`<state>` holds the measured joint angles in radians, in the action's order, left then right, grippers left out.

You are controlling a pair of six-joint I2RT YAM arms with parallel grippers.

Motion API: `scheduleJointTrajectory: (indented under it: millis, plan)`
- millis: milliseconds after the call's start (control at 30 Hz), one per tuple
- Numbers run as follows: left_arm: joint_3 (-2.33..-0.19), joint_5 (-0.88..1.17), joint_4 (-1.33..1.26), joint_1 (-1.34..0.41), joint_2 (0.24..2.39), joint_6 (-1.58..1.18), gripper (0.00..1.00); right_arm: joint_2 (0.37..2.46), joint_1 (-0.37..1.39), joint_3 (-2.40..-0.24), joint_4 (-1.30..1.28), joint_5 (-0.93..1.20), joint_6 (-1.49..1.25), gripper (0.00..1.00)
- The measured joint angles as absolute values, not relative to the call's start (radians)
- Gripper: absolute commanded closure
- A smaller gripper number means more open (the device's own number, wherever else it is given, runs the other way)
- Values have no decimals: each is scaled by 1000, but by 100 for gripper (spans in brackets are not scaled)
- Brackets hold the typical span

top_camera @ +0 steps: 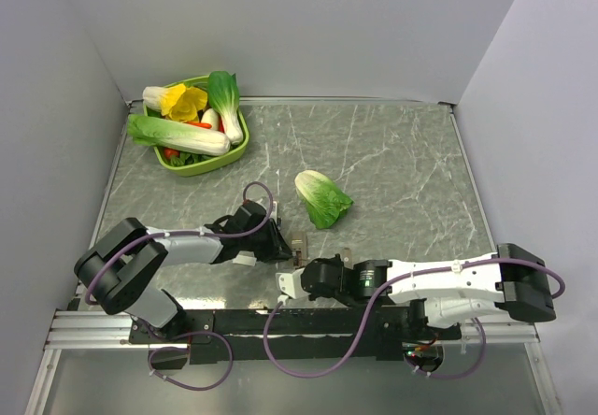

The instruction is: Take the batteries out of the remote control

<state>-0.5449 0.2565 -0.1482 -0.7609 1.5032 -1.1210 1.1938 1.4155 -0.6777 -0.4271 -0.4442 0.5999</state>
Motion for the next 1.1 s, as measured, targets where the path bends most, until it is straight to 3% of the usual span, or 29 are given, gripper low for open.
scheduleJointTrajectory:
  millis: [1100]
  plan:
    - [-556,253,-130,-762,1503,-1111,98,1182,1490,-681,-435,-471,584,100]
